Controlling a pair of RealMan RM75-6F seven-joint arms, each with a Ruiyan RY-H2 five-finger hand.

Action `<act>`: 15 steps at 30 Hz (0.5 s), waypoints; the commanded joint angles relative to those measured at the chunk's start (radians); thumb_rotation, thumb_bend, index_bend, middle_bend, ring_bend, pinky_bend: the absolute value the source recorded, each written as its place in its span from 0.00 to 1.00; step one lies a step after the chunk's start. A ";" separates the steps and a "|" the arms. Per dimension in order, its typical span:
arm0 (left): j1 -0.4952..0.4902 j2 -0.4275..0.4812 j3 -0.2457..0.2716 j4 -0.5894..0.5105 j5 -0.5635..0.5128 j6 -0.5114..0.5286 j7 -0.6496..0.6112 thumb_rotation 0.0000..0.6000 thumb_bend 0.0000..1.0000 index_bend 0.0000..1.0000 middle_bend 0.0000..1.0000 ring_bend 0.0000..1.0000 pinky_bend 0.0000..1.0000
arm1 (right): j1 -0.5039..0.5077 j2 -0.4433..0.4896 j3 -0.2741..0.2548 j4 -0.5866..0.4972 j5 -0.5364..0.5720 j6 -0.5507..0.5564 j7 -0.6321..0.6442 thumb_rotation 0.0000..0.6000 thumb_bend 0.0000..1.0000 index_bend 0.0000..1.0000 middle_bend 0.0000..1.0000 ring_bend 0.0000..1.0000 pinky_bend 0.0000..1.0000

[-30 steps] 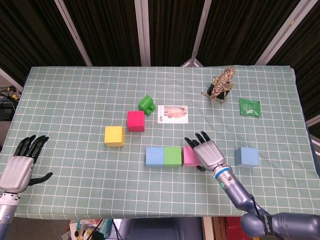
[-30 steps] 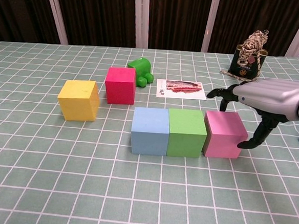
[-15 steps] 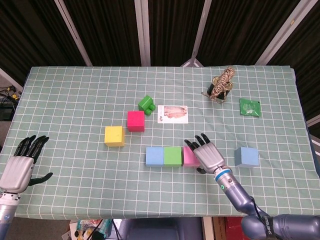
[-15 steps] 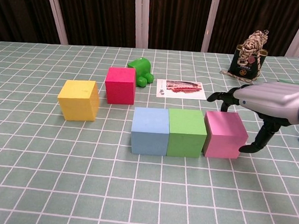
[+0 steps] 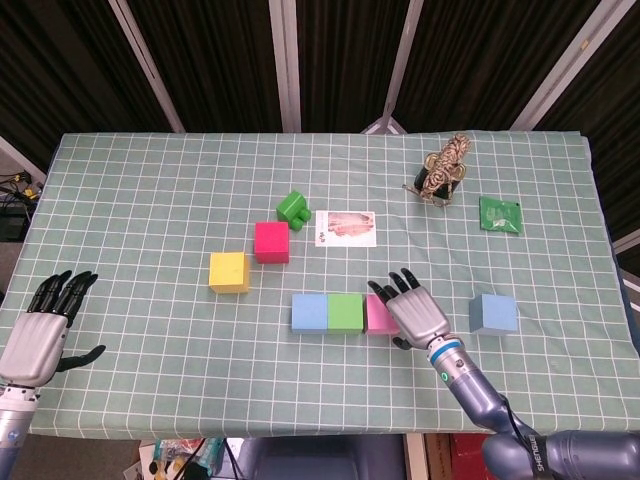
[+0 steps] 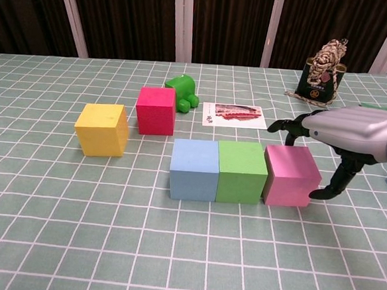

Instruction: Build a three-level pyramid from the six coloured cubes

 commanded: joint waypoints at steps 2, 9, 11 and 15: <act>0.000 0.000 0.000 0.000 -0.001 0.000 -0.001 1.00 0.09 0.00 0.06 0.00 0.03 | 0.002 0.000 -0.001 -0.003 0.003 0.000 -0.002 1.00 0.24 0.00 0.25 0.05 0.00; 0.000 -0.001 -0.001 0.001 0.000 0.001 0.000 1.00 0.09 0.00 0.06 0.00 0.03 | 0.002 -0.006 0.004 0.002 -0.003 0.011 -0.002 1.00 0.24 0.00 0.23 0.03 0.00; 0.001 -0.001 -0.001 0.001 0.000 0.002 0.000 1.00 0.09 0.00 0.06 0.00 0.03 | 0.002 -0.007 0.007 0.004 -0.008 0.016 0.002 1.00 0.24 0.00 0.19 0.01 0.00; 0.001 -0.001 -0.002 0.002 -0.001 0.002 0.000 1.00 0.09 0.00 0.06 0.00 0.03 | -0.002 -0.006 0.008 0.007 -0.015 0.023 0.008 1.00 0.24 0.00 0.09 0.00 0.00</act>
